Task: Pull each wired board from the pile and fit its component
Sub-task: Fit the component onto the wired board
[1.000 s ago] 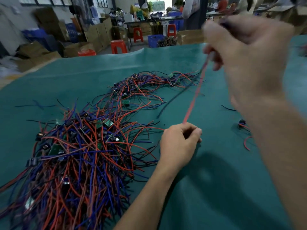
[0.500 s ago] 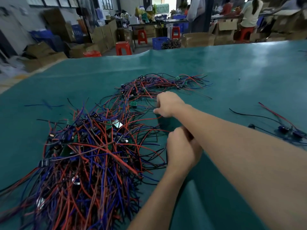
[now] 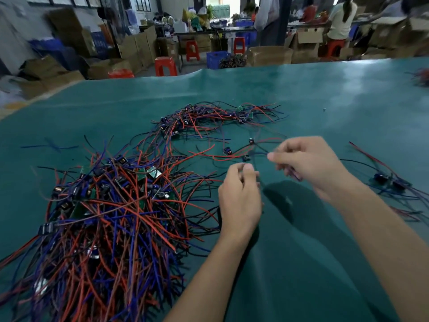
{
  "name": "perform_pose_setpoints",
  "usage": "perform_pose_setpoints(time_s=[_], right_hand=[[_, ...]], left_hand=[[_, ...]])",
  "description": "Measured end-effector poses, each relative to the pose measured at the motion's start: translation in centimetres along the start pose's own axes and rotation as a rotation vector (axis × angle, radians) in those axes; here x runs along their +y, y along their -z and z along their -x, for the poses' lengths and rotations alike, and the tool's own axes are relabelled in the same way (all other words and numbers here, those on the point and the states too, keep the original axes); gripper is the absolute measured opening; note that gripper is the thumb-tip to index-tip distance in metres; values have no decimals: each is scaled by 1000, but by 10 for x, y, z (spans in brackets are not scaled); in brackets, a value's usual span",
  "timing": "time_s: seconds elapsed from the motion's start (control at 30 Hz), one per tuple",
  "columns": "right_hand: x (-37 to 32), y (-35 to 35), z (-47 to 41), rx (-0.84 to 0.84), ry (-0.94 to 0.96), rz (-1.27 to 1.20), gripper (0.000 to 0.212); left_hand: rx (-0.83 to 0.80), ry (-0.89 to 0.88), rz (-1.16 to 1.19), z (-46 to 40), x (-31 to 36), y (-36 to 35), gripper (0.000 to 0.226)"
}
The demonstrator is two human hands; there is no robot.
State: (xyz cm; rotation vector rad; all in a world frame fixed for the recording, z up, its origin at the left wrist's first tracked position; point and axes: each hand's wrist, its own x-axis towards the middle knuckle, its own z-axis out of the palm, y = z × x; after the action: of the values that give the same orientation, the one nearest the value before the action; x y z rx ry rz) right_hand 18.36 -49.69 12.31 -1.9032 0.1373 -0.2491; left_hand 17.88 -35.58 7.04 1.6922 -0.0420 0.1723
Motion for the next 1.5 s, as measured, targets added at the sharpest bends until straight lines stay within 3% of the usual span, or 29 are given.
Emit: perform_pose_setpoints(time_s=[0.13,0.23,0.3,0.43,0.5,0.6,0.7,0.87,1.0,1.07,1.17,1.3,1.4,1.5], right_hand=[[10,9,26,-307,-37,-65,8],[12,10,28,-453,-71,20,7],[15,8,26,-384,-89,40,7],[33,4,17,90,9,366,8],[34,1,14,223,59,300,7],[29,-5,16,142,-7,-97,15],[28,-8,17,55,-60,-193,4],[21,2,18,65,-85,-523,12],[21,-5,19,142,69,-260,24],[22,-14,22,98,93,-259,24],[19,-16,23,1,54,-361,21],[16,-9,20,-50,-71,-673,16],[18,-12,20,48,-163,-449,19],[20,-16,21,-13,-183,-392,24]], left_hand=[[-20,-12,-24,1,1,1,30],[-46,8,-27,-1,-2,0,19],[-53,-3,-52,-1,-5,0,7],[-84,-16,-5,0,-9,-2,16],[-115,-49,-16,0,-8,-3,21],[-170,-119,-81,2,-8,-1,23],[-138,-151,-108,2,-8,0,19],[-95,-197,-114,2,-7,-2,23],[-116,-228,-82,3,-4,1,20],[-123,-216,-28,2,-4,2,14],[-126,-137,67,1,-4,1,14],[-121,-116,85,-1,-7,-1,16],[-81,-119,146,0,-5,0,26],[-92,-137,220,2,-3,0,27]])
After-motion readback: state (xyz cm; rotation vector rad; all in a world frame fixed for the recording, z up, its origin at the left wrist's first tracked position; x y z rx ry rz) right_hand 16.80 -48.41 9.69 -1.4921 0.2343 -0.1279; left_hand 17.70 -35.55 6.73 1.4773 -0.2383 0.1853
